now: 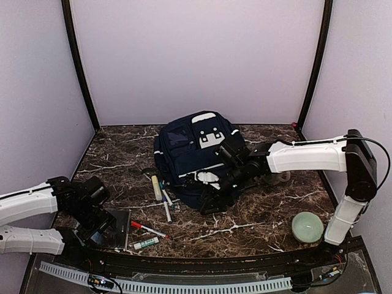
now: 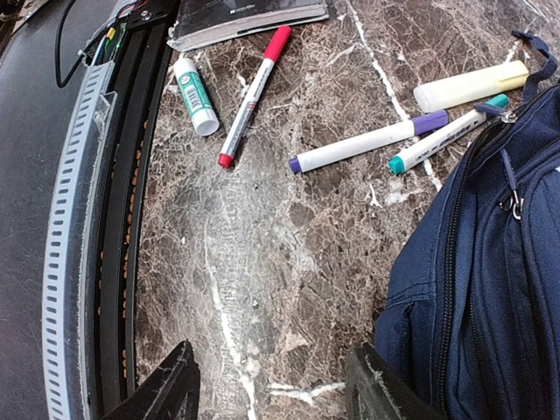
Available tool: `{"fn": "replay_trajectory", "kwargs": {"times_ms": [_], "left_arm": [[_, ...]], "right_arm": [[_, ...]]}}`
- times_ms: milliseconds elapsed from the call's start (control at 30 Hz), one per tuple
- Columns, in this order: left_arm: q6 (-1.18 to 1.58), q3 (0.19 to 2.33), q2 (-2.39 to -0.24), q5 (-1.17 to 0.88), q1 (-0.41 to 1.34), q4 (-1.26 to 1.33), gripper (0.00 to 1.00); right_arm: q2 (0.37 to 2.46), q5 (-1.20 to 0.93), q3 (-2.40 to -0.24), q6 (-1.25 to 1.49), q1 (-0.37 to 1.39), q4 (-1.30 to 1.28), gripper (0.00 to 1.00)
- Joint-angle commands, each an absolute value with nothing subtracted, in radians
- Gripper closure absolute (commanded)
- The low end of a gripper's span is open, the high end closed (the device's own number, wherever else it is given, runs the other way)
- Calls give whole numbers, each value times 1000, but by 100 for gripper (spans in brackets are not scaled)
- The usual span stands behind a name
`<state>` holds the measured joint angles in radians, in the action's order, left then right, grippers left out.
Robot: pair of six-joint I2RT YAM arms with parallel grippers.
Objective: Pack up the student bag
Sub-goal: Move the book to the corner of the board.
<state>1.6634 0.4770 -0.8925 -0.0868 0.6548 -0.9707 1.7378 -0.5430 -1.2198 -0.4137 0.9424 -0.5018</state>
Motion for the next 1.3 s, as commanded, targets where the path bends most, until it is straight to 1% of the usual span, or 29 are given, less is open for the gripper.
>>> {"fn": "replay_trajectory", "kwargs": {"times_ms": [0, 200, 433, 500, 600, 733, 833, 933, 1033, 1267], "left_arm": [[1496, 465, -1061, 49, 633, -853, 12], [1292, 657, -1285, 181, 621, -808, 11], [1134, 777, -1410, 262, 583, -742, 11], [1114, 804, -1424, 280, 574, -766, 11], [1108, 832, -1386, 255, 573, -794, 13], [1154, 825, -1234, 245, 574, -857, 14], [1172, 820, -1159, 188, 574, -893, 15], [1218, 800, -1138, 106, 574, -947, 15], [1261, 741, -1118, 8, 575, -935, 15], [1364, 612, -1062, -84, 583, -890, 14]], "right_arm": [[1753, -552, -1228, -425, 939, -511, 43], [1762, -546, -1232, -425, 939, -517, 43], [1769, -547, -1232, -424, 939, -523, 43], [1774, -550, -1235, -424, 939, -527, 43], [1780, -563, -1249, -424, 939, -543, 43], [1789, -563, -1275, -418, 940, -548, 43], [1790, -575, -1290, -411, 939, -544, 43], [1793, -580, -1290, -410, 939, -543, 43], [1792, -571, -1280, -414, 939, -542, 43], [1780, -560, -1264, -420, 940, -543, 43]]}}
